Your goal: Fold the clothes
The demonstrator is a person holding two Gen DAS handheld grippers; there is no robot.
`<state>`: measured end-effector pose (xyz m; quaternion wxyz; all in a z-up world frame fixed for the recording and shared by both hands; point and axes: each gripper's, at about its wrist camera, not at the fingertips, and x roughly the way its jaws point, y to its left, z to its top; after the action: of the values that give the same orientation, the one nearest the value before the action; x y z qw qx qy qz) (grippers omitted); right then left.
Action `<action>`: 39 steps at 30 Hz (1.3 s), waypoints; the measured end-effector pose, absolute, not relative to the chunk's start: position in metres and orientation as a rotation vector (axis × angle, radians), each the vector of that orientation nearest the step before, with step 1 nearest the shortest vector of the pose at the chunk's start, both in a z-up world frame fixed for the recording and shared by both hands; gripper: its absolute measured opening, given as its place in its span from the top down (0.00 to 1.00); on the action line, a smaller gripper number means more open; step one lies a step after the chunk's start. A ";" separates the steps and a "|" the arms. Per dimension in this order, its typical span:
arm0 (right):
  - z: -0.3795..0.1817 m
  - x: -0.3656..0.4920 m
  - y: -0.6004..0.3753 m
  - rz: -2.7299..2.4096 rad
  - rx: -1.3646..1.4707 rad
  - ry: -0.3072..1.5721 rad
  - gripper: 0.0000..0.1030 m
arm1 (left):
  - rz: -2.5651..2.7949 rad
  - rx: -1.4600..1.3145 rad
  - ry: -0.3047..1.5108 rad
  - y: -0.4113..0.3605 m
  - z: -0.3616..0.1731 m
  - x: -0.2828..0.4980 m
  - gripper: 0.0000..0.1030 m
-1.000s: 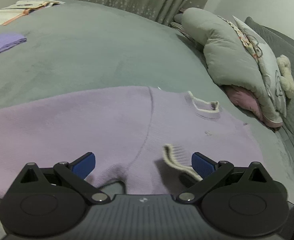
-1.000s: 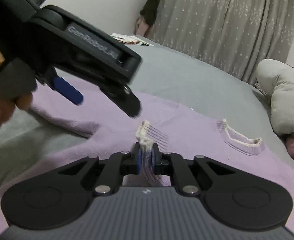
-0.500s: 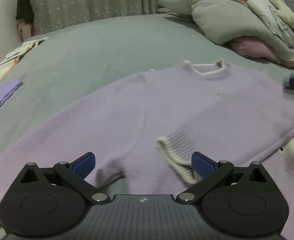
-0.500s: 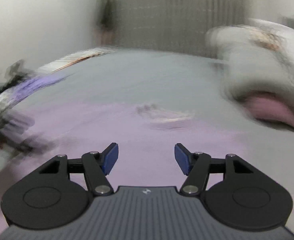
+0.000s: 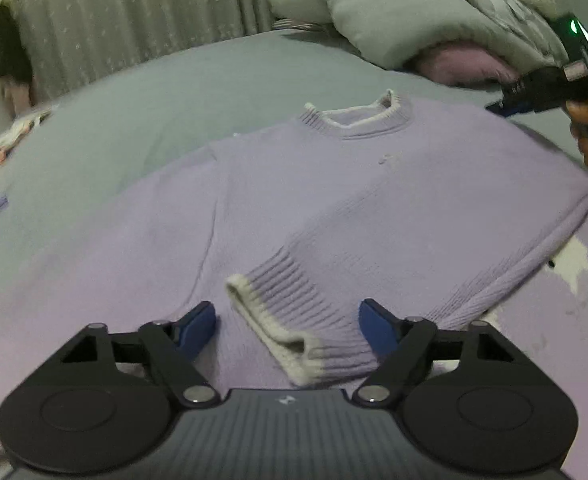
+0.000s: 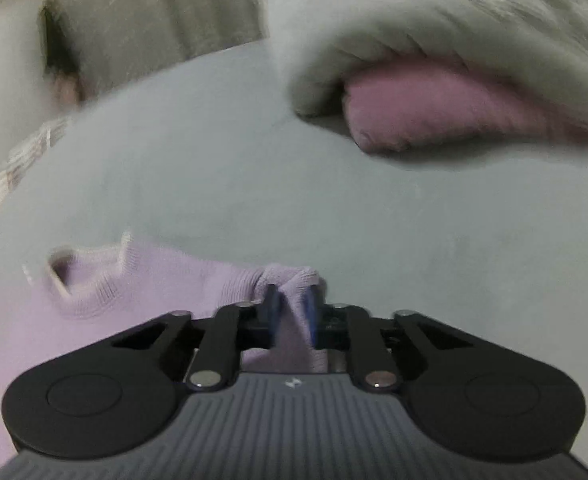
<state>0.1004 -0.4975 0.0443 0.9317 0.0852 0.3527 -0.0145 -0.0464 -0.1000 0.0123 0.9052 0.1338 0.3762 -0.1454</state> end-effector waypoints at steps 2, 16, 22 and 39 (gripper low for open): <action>0.056 0.096 -0.496 -0.125 0.086 0.669 1.00 | -0.303 0.275 0.792 -0.101 0.014 -0.045 0.26; 0.030 0.110 -0.475 -0.128 0.031 0.791 0.42 | -0.331 0.121 0.873 -0.083 0.014 -0.031 0.33; 0.101 0.038 -0.447 -0.060 0.153 0.560 0.37 | -0.313 -0.132 0.877 -0.035 0.032 -0.038 0.34; 0.101 -0.103 -0.211 0.509 0.069 0.666 0.36 | 0.277 -1.243 0.729 0.256 -0.004 -0.117 0.22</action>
<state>-0.1030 -0.2112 0.1009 0.9129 0.0337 0.3233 0.2469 -0.1166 0.2564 -0.0044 0.7427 -0.5672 0.3326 0.1265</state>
